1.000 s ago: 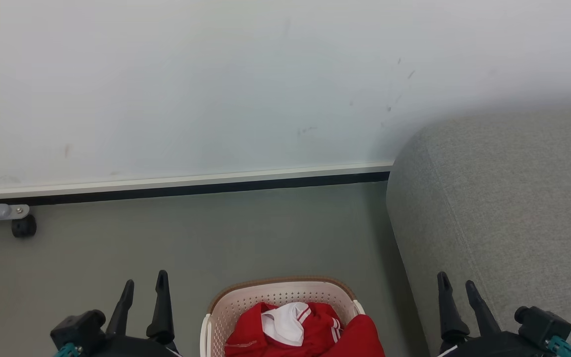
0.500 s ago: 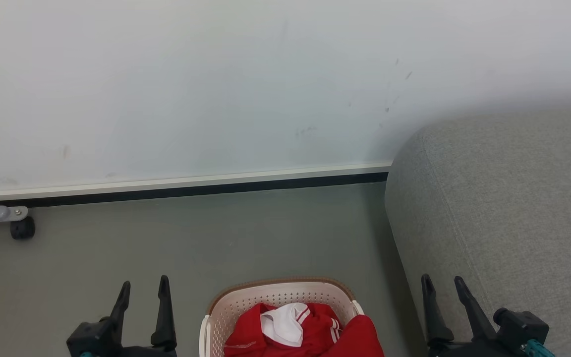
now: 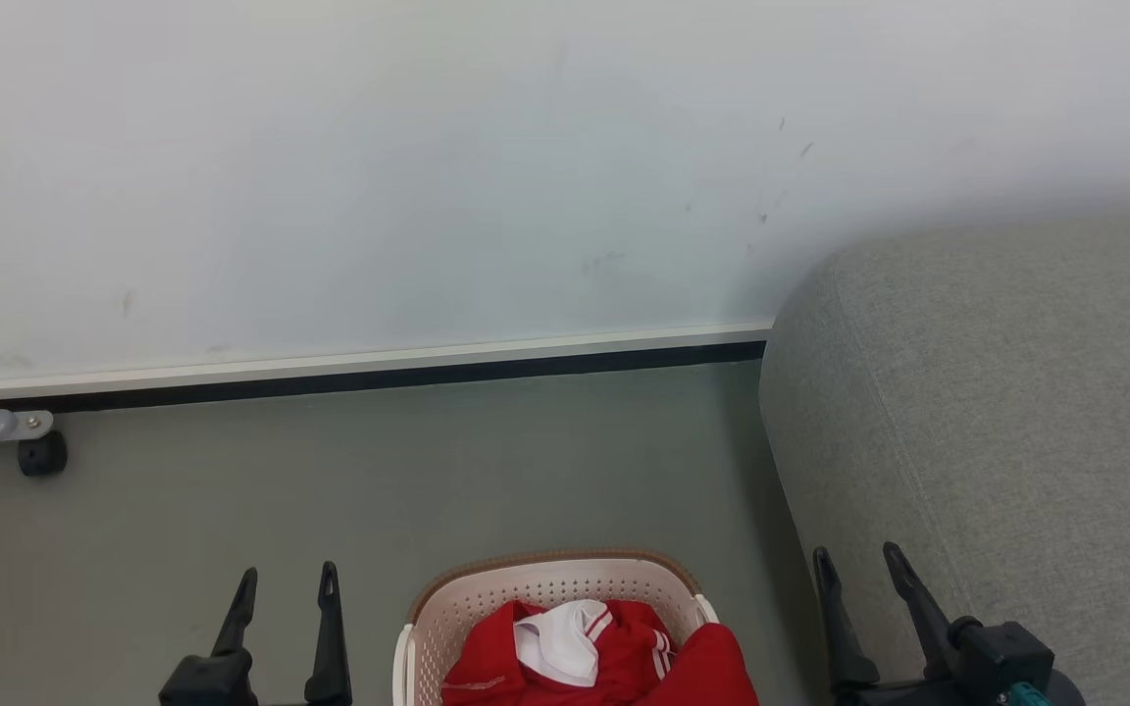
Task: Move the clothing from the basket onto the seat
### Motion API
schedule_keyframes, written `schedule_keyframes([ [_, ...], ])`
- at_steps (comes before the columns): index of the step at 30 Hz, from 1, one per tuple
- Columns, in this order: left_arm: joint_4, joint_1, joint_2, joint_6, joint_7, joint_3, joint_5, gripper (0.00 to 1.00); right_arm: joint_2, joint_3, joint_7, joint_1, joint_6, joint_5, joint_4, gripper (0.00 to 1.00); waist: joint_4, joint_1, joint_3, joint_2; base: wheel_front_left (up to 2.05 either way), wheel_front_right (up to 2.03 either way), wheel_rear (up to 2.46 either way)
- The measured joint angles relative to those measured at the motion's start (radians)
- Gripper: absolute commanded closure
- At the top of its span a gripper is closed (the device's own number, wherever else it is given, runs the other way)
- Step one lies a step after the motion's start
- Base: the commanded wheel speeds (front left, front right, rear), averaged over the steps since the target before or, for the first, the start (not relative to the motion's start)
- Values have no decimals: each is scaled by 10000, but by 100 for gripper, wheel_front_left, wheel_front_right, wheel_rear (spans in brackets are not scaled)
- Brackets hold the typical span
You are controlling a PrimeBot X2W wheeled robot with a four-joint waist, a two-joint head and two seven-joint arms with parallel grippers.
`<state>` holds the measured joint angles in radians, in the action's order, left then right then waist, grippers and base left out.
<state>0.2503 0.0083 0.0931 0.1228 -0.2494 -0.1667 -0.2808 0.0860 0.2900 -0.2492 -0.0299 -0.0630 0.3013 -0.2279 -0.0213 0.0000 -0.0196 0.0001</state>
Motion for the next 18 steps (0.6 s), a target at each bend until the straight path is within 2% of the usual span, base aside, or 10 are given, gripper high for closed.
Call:
schedule_keyframes([
  [18, 307, 0, -61, -98, 0, 167, -23, 0, -12, -182, -2, 48, 13, -44, -12, 0, 11, 0, -11, 0, 0, 0, 0],
])
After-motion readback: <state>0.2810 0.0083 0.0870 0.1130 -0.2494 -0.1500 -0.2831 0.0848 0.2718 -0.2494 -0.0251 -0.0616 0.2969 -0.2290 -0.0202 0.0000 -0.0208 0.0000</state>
